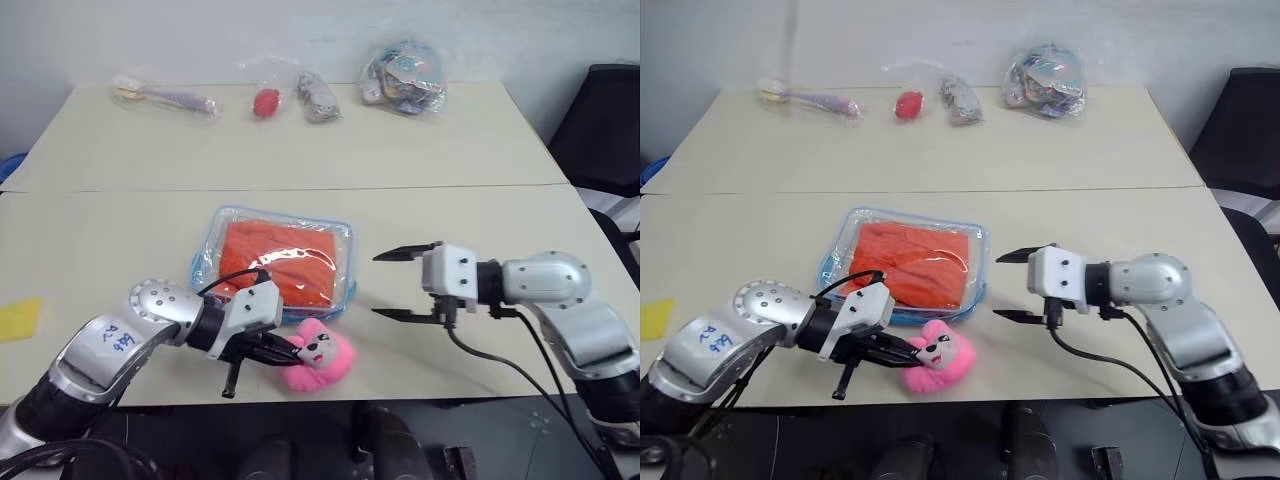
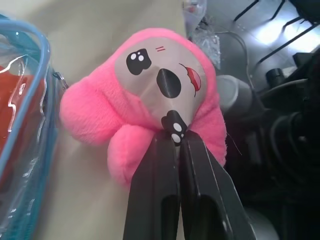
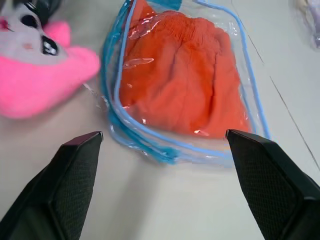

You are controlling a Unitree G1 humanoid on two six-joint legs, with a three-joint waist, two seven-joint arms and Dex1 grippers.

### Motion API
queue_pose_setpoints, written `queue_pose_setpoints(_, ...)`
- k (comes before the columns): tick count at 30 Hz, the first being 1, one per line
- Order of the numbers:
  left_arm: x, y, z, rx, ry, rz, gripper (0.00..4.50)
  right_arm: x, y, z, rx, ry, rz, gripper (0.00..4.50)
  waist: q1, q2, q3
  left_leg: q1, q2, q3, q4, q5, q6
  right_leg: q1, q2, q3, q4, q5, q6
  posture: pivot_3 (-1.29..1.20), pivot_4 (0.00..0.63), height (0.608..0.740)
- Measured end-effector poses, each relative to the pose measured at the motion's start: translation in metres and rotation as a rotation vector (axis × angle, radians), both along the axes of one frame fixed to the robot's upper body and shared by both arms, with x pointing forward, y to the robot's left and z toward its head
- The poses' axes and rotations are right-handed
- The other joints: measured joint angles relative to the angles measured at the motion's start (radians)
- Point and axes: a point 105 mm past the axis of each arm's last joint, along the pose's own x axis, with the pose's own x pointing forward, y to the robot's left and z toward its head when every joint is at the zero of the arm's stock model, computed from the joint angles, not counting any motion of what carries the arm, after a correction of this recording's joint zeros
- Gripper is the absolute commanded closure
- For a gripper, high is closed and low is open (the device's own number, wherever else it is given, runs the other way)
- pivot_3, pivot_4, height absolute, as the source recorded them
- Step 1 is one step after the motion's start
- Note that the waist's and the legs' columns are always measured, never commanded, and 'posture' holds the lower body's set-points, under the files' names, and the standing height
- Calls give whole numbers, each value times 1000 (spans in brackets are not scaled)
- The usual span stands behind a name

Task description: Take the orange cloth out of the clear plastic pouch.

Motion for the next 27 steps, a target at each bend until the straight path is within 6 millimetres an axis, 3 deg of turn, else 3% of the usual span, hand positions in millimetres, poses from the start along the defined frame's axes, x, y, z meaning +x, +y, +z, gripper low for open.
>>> queue_pose_setpoints(6,3,-2,0,-18,-21,45,4482,4,19,-27,-84,-70,97,379,4,0,0,4,0,0,0,0,0,1,0,0,0,0,0,0,150,740)
queue_pose_setpoints(11,2,-4,0,-20,-28,47,4482,6,23,-31,-95,-108,128,379,-2,0,0,4,0,0,-1,0,0,1,0,0,0,0,0,0,150,740)
queue_pose_setpoints(14,1,-4,1,-22,-30,48,4500,6,30,-32,-75,-106,140,976,-6,0,0,4,0,1,-1,0,0,1,0,0,0,0,0,0,150,740)
queue_pose_setpoints(19,1,-4,-1,-22,-29,56,4500,5,34,-35,-100,-130,162,2701,-6,0,0,4,0,0,-1,0,0,1,0,0,0,0,0,0,150,740)
queue_pose_setpoints(23,1,-5,0,-28,-32,59,4500,8,36,-38,-104,-128,158,2701,-7,0,0,4,0,0,-1,0,0,1,0,0,0,0,0,0,150,740)
queue_pose_setpoints(27,1,-6,0,-33,-29,61,4500,11,36,-40,-114,-126,150,4000,-9,0,0,4,0,0,-1,0,0,1,0,0,0,0,0,0,150,740)
